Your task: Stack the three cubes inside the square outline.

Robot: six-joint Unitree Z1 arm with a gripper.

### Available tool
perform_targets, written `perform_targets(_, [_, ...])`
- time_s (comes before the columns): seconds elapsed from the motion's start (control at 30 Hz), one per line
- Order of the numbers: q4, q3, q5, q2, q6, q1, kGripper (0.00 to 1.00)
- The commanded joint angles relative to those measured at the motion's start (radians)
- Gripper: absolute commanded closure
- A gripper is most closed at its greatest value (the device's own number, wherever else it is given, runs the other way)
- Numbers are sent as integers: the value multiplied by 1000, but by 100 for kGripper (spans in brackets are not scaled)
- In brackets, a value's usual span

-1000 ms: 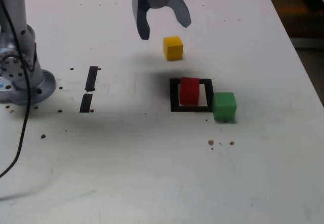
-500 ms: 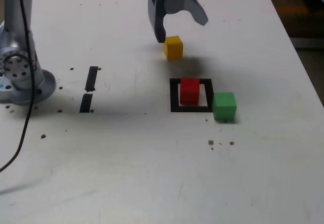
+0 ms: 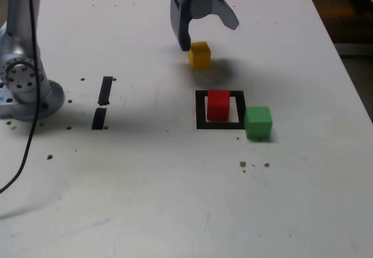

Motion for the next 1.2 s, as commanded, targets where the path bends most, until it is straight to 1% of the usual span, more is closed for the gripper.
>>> perform_targets(0.0, [-2, -5, -4, 13, 5, 10, 1])
perform_targets(0.37, [-23, -4, -30, 61, 40, 53, 2])
perform_targets(0.8, [-40, 1, -52, 86, 56, 70, 6])
perform_targets(1.03, [-40, 7, -51, 87, 59, 76, 15])
perform_targets(1.17, [-42, 8, -50, 81, 59, 76, 23])
